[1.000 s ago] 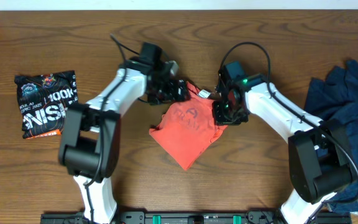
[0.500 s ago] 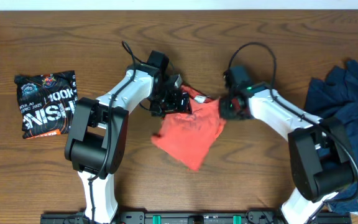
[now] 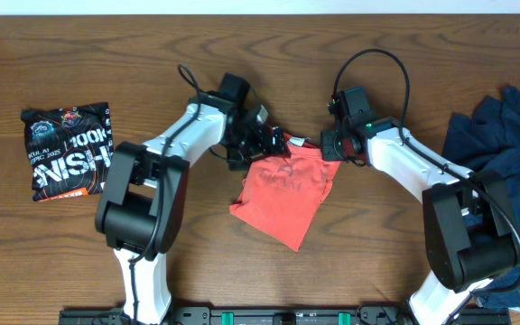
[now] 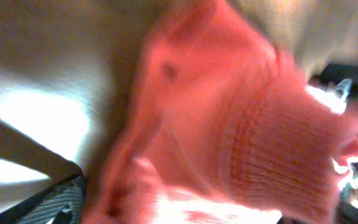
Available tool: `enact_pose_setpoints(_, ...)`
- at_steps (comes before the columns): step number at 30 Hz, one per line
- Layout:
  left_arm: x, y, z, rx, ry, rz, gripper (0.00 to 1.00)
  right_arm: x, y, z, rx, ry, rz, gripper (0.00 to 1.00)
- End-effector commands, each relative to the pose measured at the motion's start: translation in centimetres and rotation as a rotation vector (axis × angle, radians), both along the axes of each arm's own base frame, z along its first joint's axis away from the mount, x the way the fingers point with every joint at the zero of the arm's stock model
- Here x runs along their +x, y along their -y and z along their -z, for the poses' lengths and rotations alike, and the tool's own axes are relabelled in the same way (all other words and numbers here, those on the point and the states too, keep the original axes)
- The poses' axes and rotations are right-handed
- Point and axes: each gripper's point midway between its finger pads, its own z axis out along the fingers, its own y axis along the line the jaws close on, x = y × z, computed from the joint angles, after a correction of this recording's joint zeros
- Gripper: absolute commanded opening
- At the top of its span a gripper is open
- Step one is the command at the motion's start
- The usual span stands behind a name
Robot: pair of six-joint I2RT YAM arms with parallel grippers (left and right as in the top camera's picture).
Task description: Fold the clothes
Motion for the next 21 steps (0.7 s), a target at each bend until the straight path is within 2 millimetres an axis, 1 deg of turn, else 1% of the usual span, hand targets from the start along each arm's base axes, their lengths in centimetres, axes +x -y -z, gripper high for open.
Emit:
enact_pose_setpoints(1,2.4,-2.5,-1.0,0.052,0.101,-0.052,0.98,0.1,1.9,-0.1,-0.064,-0.003,0.024,0.32)
enact_pose_setpoints(3,3.1,-2.7,-1.2,0.044,0.127,-0.061,0.98,-0.2,2.4,0.0,-0.07,-0.019,0.034,0.32)
enact_pose_setpoints(5,3.4,-2.7,-1.1,0.041,0.15,-0.044,0.98,-0.3,2.8,0.1,-0.072,-0.027,0.042,0.33)
enact_pose_setpoints(8,3.2,-1.9,-1.0,0.04,0.194,0.029,0.98,-0.1,3.5,0.0,-0.084,-0.023,0.091,0.33)
enact_pose_setpoints(11,2.5,-1.0,-0.7,0.04,0.224,0.107,0.98,0.5,5.0,-0.3,-0.128,-0.002,0.153,0.34)
enact_pose_setpoints(15,1.8,-0.3,-0.7,0.039,0.234,0.154,0.98,1.1,6.9,-1.5,-0.156,0.021,0.202,0.35)
enact_pose_setpoints(21,1.9,-0.2,-0.7,0.037,0.241,0.155,0.98,1.4,8.8,-3.6,-0.14,0.056,0.255,0.36)
